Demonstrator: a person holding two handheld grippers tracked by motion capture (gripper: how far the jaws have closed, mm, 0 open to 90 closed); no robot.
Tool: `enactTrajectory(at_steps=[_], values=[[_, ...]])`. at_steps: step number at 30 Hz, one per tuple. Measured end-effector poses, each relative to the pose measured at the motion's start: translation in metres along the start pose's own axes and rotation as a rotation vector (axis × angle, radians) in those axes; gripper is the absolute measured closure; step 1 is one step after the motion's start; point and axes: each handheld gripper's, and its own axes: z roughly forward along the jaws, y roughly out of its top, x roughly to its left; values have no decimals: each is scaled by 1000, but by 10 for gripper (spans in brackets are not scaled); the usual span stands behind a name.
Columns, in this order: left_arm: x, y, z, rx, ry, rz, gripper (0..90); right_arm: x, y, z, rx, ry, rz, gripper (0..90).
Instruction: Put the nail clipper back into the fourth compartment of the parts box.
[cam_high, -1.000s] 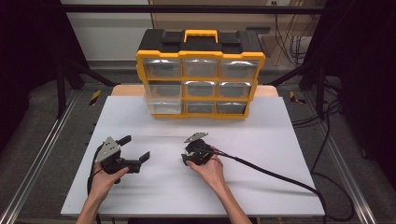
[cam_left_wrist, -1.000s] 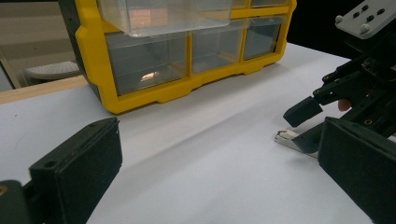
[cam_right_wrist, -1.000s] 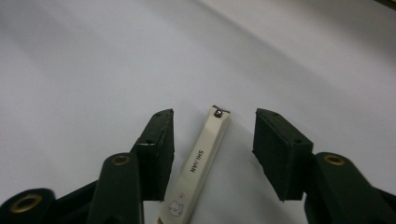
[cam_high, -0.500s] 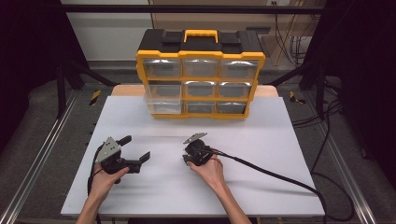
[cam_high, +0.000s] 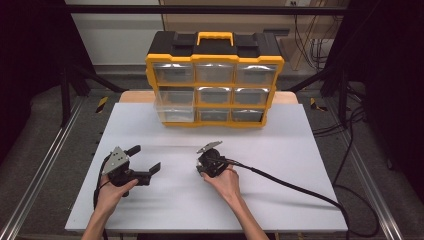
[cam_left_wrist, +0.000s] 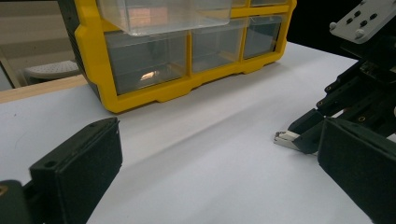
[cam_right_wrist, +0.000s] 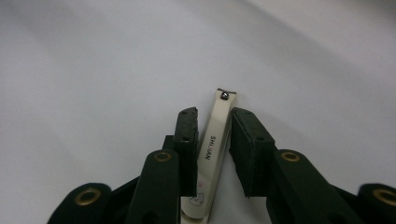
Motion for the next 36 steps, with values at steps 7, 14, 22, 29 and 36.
enactTrajectory(at_steps=[7, 14, 22, 29, 36], values=[[0, 0, 0, -1, 0, 0, 0, -1, 0, 0, 1, 0, -7, 760], [0, 0, 0, 1, 1, 0, 0, -1, 1, -1, 15, 5, 2, 767], [0, 0, 0, 1, 2, 0, 0, -3, 1, -1, 15, 7, -11, 772], [0, 0, 0, 0, 1, 0, 0, -3, 2, -3, 26, 11, -11, 772], [0, 0, -1, -1, 2, 0, 0, -4, 5, -10, 16, 14, 0, 773]])
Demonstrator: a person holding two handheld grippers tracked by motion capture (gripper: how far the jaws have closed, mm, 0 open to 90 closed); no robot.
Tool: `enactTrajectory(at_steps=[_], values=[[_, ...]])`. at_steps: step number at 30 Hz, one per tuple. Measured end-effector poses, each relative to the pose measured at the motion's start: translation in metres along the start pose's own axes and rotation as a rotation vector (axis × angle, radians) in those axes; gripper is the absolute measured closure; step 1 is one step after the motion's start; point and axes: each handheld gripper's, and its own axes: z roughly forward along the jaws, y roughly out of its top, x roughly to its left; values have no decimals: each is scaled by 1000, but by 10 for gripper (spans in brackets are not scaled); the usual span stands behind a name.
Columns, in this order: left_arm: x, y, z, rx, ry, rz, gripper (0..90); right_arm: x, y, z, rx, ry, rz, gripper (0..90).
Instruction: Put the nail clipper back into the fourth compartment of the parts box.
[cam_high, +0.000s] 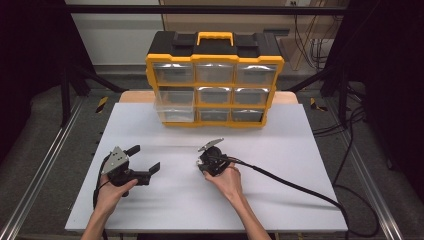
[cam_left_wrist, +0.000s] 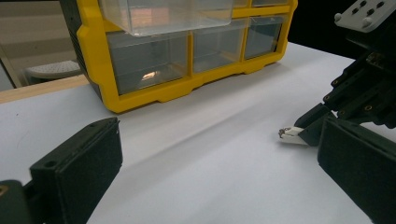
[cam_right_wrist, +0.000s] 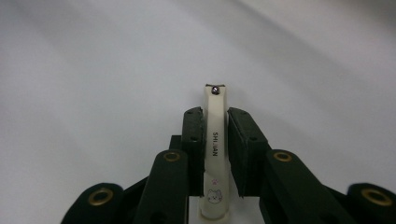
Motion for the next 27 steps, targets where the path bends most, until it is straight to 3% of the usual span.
enactTrajectory(at_steps=[10, 27], values=[[0, 0, 0, 1, 0, 0, 0, -2, 4, -15, -39, -4, -31, 772], [0, 0, 0, 3, -2, 1, 0, -5, 14, -49, -101, -12, -28, 772]])
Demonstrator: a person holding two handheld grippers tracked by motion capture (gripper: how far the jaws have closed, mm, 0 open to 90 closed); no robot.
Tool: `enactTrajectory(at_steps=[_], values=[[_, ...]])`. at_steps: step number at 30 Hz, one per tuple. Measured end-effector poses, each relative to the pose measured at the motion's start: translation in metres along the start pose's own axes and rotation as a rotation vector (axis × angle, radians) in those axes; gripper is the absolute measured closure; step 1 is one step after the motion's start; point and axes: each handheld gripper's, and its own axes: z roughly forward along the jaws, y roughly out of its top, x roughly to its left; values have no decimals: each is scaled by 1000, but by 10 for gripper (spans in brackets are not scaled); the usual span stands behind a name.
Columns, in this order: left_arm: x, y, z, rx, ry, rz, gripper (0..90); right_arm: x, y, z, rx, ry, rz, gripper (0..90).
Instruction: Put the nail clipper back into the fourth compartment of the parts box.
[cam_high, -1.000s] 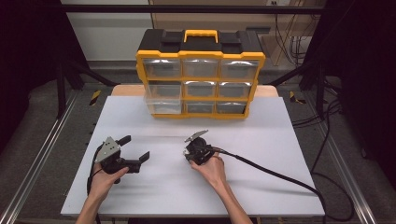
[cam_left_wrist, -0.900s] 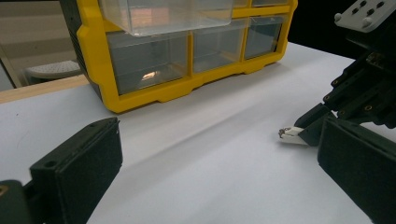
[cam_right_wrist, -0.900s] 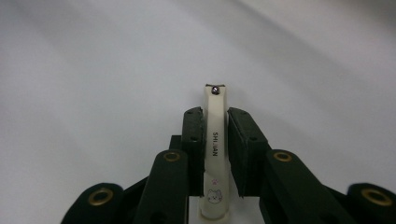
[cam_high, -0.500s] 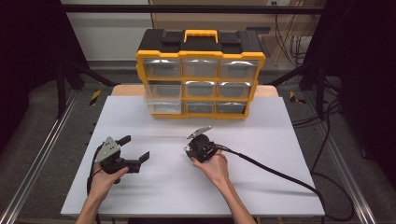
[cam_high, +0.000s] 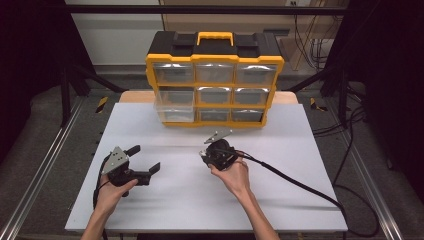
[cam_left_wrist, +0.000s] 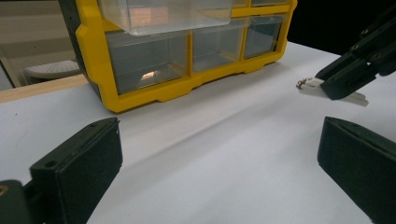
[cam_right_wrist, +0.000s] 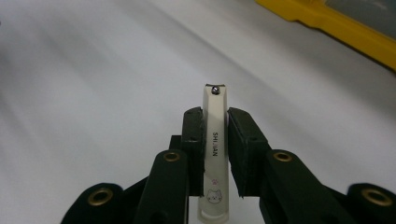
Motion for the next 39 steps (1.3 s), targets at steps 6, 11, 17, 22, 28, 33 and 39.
enactTrajectory(at_steps=[6, 11, 17, 22, 28, 33, 39], values=[[0, 0, 0, 0, 0, -1, 0, -4, 5, -13, -37, 4, -8, 772], [0, 0, 0, 1, 1, 1, 0, -6, 9, -23, -56, 5, -14, 772], [0, 0, 1, 2, 2, 1, 0, -8, 16, -34, -77, 7, -11, 772], [0, -1, 1, 3, 1, 1, 0, -8, 24, -45, -96, 0, -26, 772], [0, 0, 1, 2, 0, 2, 0, -7, 36, -58, -122, -7, -39, 772], [0, 0, 1, 3, 1, 3, 0, -6, 43, -65, -135, -10, -47, 772], [0, -1, 1, 3, 1, 2, 0, -7, 53, -73, -150, -20, -56, 772]])
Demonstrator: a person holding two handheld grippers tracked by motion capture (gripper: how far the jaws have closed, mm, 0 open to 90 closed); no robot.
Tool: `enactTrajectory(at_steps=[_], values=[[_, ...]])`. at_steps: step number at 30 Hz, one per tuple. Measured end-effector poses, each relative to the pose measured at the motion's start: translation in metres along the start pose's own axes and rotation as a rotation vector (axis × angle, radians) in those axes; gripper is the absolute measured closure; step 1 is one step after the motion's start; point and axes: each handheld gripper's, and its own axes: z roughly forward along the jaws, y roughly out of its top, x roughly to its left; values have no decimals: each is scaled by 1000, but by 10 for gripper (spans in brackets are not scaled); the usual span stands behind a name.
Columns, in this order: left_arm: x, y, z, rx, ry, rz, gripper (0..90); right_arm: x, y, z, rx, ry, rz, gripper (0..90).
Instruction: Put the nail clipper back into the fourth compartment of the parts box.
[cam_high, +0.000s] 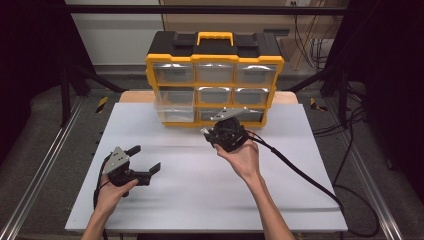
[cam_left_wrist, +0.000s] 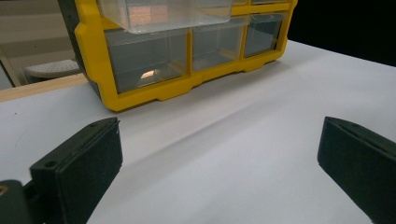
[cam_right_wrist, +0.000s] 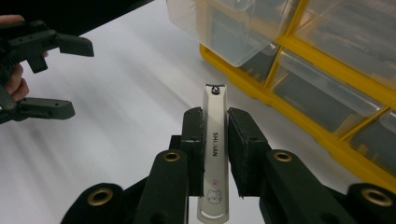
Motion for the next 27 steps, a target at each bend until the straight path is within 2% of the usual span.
enactTrajectory(at_steps=[11, 27], values=[[0, 0, 0, 0, 0, -1, 0, -5, 19, -11, -18, -13, -3, 772], [0, 0, 0, 0, -4, 0, 0, -9, 47, -14, -39, -19, -22, 772]])
